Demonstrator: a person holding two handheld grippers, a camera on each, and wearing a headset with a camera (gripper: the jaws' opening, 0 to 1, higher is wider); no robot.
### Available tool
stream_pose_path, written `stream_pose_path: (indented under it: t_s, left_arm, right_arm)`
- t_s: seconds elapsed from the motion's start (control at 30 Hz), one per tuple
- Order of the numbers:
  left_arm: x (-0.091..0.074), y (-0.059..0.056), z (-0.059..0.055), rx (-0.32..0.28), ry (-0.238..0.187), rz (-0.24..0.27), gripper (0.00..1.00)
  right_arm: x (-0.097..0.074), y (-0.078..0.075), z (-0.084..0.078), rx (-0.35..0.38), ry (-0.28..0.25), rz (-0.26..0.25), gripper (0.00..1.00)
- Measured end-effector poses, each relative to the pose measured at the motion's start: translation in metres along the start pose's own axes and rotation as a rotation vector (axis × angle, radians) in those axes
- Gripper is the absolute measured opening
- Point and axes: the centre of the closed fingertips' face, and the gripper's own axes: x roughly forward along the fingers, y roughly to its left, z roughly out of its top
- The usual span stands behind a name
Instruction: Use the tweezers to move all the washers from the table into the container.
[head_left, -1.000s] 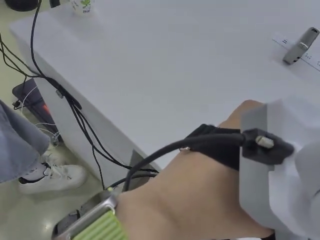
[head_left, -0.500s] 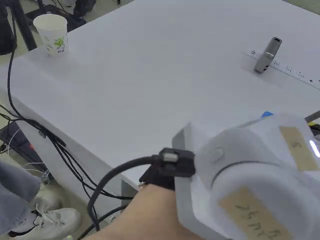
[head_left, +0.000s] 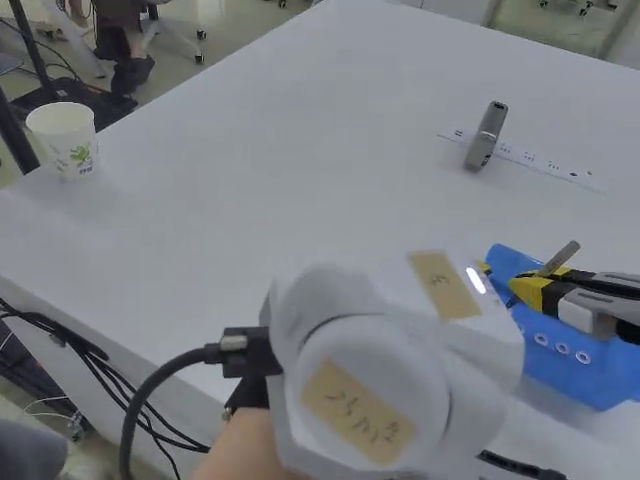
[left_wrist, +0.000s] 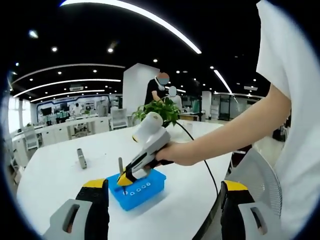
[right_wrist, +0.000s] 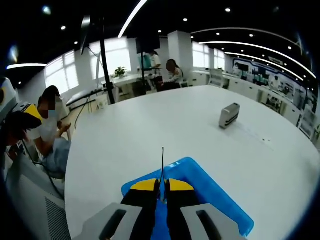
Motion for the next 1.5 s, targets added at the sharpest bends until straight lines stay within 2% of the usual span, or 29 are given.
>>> stream_pose_path:
  t_s: [0.37,0.83,1.0,1.07,1.13,1.3,1.5]
  left_arm:
    - [0.001,-0.002,-0.003,0.000,0.008,0.000,0.95]
    - [0.002,0.000,-0.003,0.000,0.008,0.015,0.95]
    - [0.002,0.000,-0.003,-0.001,0.010,0.013,0.95]
    - [0.002,0.000,-0.004,0.000,0.012,0.013,0.95]
    - [0.002,-0.001,-0.005,0.002,0.017,0.009,0.95]
    - [0.002,-0.004,-0.006,0.008,0.024,-0.002,0.95]
    - [0.003,-0.007,-0.004,0.014,0.026,-0.005,0.95]
  right_arm:
    - [0.010,0.002,-0.009,-0.017,0.046,0.013,0.03]
    - [0.012,0.002,-0.011,-0.006,0.054,0.017,0.03]
    - [0.010,0.004,-0.010,0.006,0.038,0.022,0.04]
    - [0.006,0.003,-0.005,-0.015,0.016,0.006,0.04]
    - [0.002,0.004,-0.003,-0.008,0.007,0.010,0.04]
    - [-0.011,0.007,0.011,0.008,-0.052,0.012,0.04]
    - [-0.025,0.012,0.023,0.004,-0.090,0.006,0.04]
